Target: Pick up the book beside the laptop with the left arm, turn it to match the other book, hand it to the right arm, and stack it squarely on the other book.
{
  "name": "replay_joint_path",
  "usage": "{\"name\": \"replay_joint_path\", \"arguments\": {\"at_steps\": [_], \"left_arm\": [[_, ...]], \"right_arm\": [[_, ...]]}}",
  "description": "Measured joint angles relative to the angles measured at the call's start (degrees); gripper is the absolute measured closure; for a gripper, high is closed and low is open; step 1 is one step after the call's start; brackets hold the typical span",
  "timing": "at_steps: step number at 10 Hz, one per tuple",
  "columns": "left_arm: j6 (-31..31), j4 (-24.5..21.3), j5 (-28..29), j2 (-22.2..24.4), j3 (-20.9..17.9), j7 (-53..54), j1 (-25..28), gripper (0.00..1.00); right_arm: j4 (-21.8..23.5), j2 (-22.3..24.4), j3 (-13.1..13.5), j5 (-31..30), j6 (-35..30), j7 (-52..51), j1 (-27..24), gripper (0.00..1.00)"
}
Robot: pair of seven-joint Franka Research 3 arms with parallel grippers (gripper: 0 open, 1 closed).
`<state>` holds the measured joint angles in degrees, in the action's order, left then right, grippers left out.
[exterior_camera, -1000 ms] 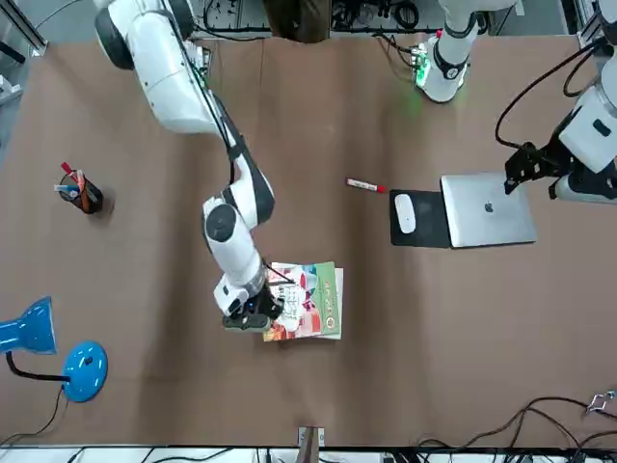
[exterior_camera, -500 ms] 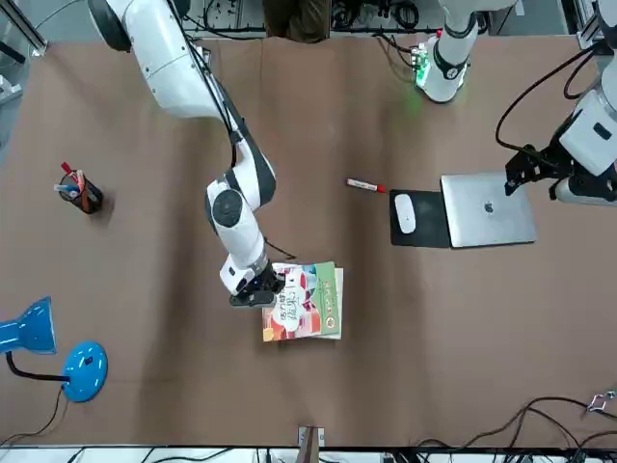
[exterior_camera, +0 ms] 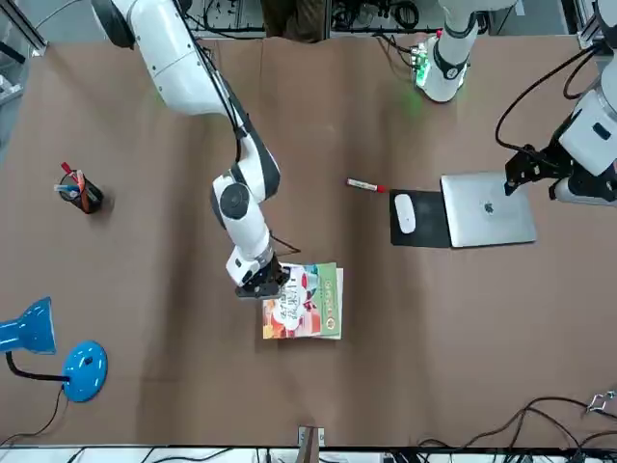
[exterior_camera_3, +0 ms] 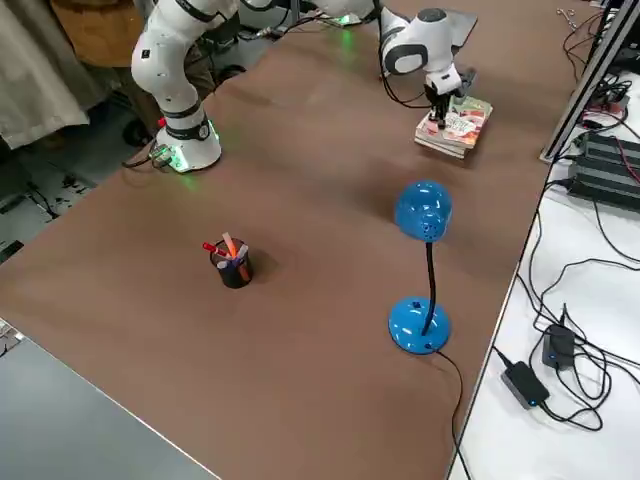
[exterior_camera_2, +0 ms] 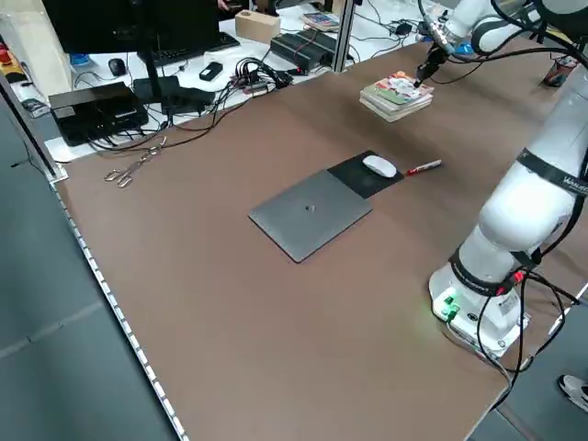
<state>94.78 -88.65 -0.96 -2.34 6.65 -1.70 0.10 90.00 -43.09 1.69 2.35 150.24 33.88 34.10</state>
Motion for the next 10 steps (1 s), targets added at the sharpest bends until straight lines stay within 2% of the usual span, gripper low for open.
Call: {"name": "replay_joint_path", "arguments": {"at_steps": [4,10], "left_arm": [[-0.02,0.0,0.0,-0.11,0.0,0.0,0.01,0.0],[-0.02,0.0,0.0,-0.32,-0.01,0.0,0.07,0.0]], "right_arm": [[2.05,0.98,0.11,0.0,1.4,5.43,1.44,0.98],[2.14,1.2,-0.02,0.03,2.11,6.08,2.65,0.99]]}}
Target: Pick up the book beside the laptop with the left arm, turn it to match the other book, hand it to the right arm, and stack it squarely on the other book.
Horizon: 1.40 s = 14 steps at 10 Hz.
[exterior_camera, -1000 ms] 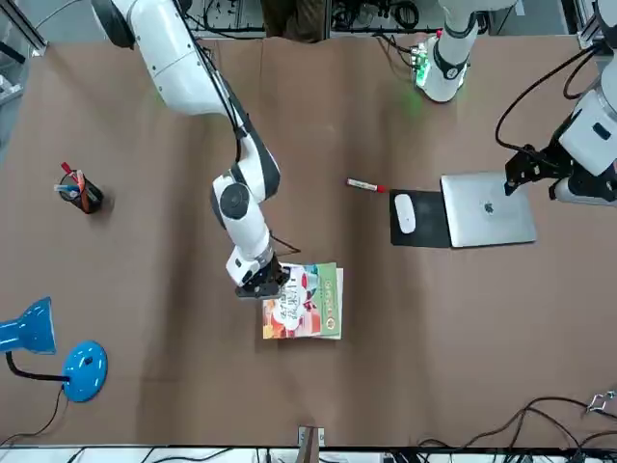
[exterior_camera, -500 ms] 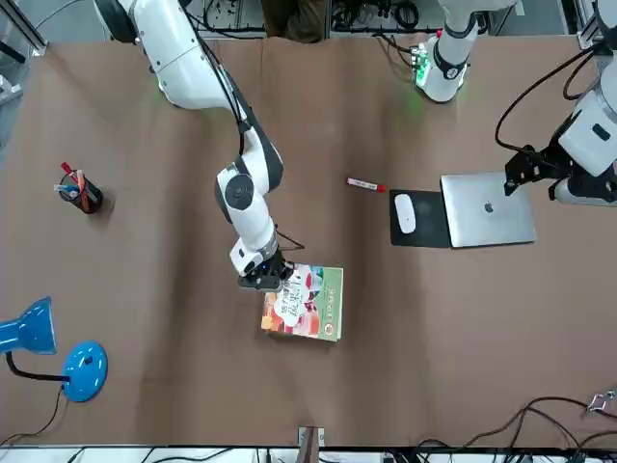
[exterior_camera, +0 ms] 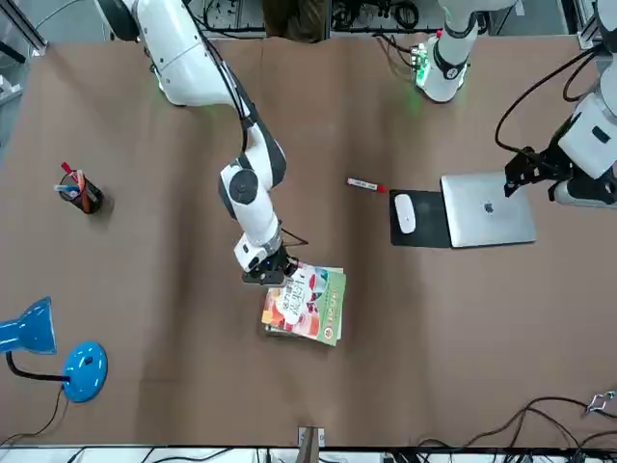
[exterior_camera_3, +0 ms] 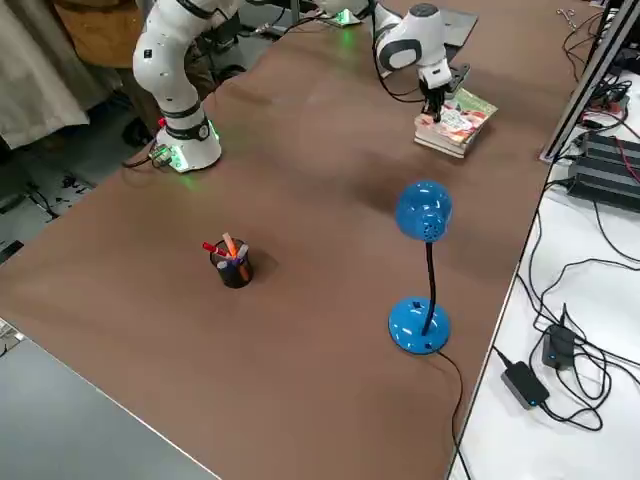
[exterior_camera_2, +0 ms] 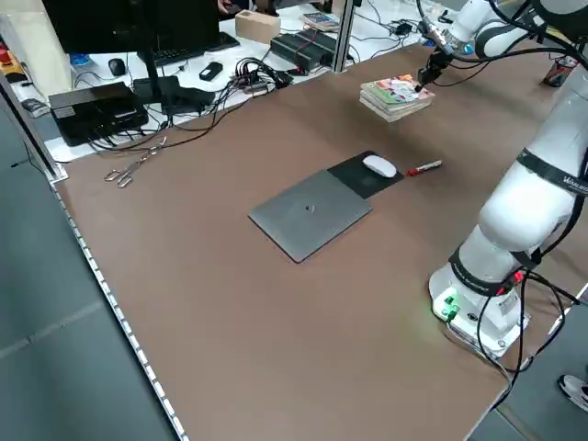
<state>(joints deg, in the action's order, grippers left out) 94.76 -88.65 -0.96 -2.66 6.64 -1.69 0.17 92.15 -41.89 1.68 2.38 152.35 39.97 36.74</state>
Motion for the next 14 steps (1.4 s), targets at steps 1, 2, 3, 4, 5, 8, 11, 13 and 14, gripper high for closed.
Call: {"name": "replay_joint_path", "arguments": {"at_steps": [1,2,3,4,5,8,11,13,14], "left_arm": [[0.0,0.0,0.0,-0.02,0.0,0.0,0.01,0.0],[0.0,0.0,0.0,-0.04,0.0,0.0,0.01,0.0],[0.0,0.01,0.0,-0.06,0.0,0.0,0.01,0.0],[0.0,0.01,0.0,-0.09,0.0,0.0,0.02,0.0],[-0.03,0.01,0.0,-0.14,0.0,0.0,0.02,0.0],[-0.09,0.01,0.0,-0.48,0.0,0.0,0.07,0.0],[-0.09,0.01,0.0,-0.53,-0.01,0.0,0.11,0.0],[-0.09,0.01,0.0,-0.55,-0.01,0.0,0.1,0.0],[-0.09,0.02,0.0,-0.55,-0.01,0.0,0.11,0.0]], "right_arm": [[-0.7,0.01,-0.16,0.07,0.15,0.46,0.27,0.99],[-2.14,0.03,-0.22,0.11,0.36,1.73,0.61,0.99],[-4.4,0.05,-0.26,0.12,0.38,2.91,0.82,0.99],[-6.55,0.01,-0.32,0.31,0.23,4.47,1.0,0.99],[-8.27,-0.45,-0.37,0.78,-0.14,6.51,1.39,0.99],[-16.27,-7.44,-0.26,1.05,0.51,12.37,3.64,0.99],[-24.11,-13.98,1.25,1.08,1.22,13.91,5.6,0.99],[-26.5,-16.47,1.76,1.12,2.81,14.0,6.6,0.99],[-26.94,-17.38,1.83,1.12,3.88,14.03,7.01,0.98]]}}
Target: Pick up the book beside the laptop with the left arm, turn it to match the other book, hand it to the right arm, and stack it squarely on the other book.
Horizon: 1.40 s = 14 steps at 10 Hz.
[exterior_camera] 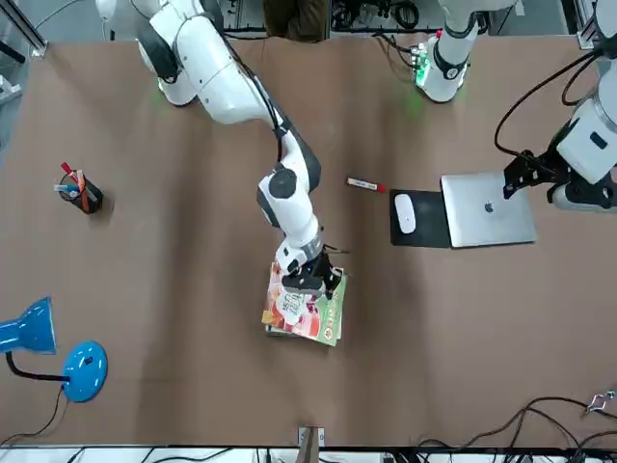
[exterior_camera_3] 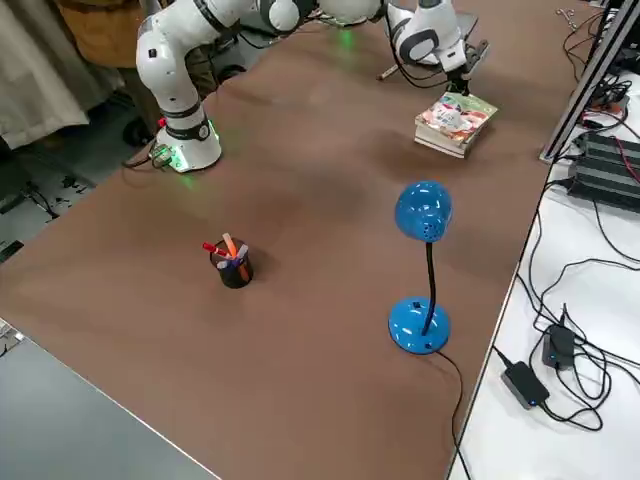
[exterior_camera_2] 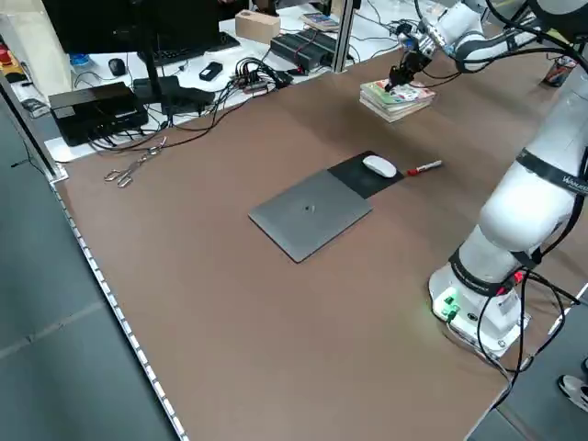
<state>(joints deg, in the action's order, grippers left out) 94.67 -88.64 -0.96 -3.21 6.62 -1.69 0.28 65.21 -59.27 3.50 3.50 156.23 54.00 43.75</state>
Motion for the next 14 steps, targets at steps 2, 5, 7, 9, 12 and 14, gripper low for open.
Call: {"name": "replay_joint_path", "arguments": {"at_steps": [2,5,7,9,12,14], "left_arm": [[0.0,0.0,0.0,0.0,0.0,0.0,-0.02,0.0],[0.0,0.0,0.0,0.0,0.0,0.0,-0.03,0.0],[0.0,0.01,0.0,0.0,0.0,0.0,-0.03,0.0],[0.0,0.01,0.0,0.0,0.01,0.0,-0.06,0.0],[0.0,0.01,0.0,0.0,0.01,0.0,-0.06,0.0],[0.0,0.01,0.0,0.0,0.01,0.0,-0.05,0.0]], "right_arm": [[-0.25,-1.22,0.11,0.0,1.52,0.04,0.67,0.98],[-0.27,-1.56,0.35,-0.01,1.9,0.04,1.18,0.98],[-0.12,-1.84,0.41,-0.03,2.56,0.04,1.53,0.98],[0.22,-1.89,0.5,-0.05,3.51,0.04,1.96,0.98],[1.79,-1.56,0.85,-0.6,5.86,-0.01,2.44,0.98],[2.53,-1.15,0.85,-1.37,6.02,-0.62,2.51,0.98]]}}
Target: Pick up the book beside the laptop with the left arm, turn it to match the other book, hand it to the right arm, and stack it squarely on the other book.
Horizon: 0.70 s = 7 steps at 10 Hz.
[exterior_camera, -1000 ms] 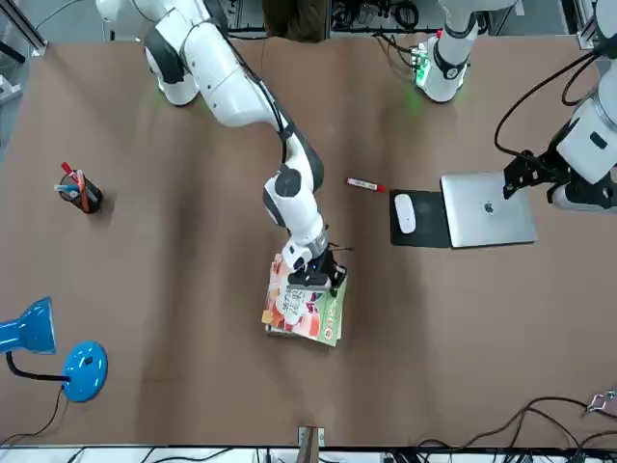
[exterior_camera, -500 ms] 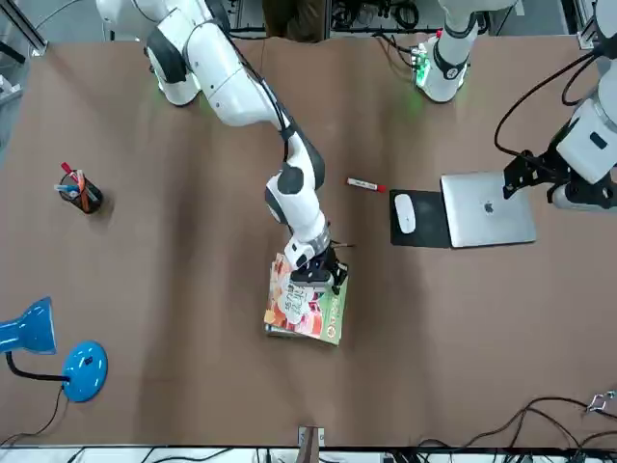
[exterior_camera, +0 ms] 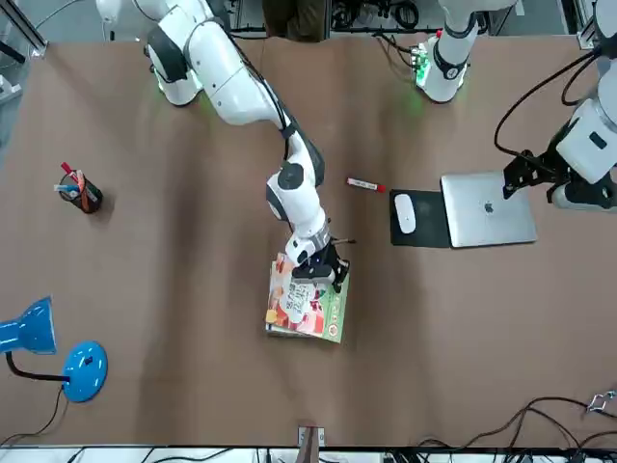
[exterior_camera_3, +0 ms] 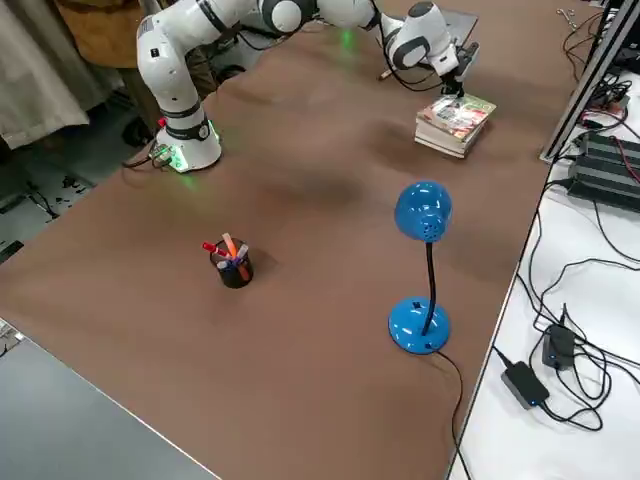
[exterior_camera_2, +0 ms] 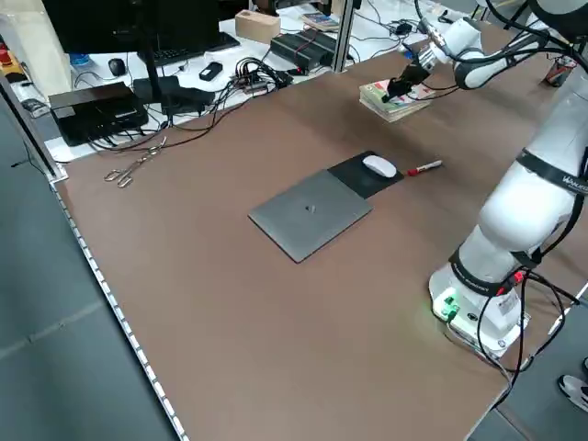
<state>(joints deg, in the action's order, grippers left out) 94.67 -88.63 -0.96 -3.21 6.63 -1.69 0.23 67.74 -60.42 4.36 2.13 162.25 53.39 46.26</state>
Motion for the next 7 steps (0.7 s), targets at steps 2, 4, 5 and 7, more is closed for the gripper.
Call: {"name": "replay_joint_path", "arguments": {"at_steps": [2,4,5,7], "left_arm": [[0.0,0.0,0.0,0.0,0.0,0.0,0.04,0.0],[0.0,0.0,0.0,0.0,0.0,0.0,0.02,0.0],[0.0,0.0,0.0,0.0,0.0,0.0,0.02,0.0],[0.0,0.0,0.0,0.0,0.0,0.01,0.02,0.0]], "right_arm": [[1.05,0.59,-0.01,-0.03,0.28,-1.53,0.03,0.98],[1.7,1.0,-0.02,-0.03,0.29,-2.16,0.04,0.98],[2.24,1.37,-0.02,-0.03,0.29,-2.27,0.04,0.98],[3.37,2.07,-0.03,-0.05,0.29,-2.63,0.04,0.98]]}}
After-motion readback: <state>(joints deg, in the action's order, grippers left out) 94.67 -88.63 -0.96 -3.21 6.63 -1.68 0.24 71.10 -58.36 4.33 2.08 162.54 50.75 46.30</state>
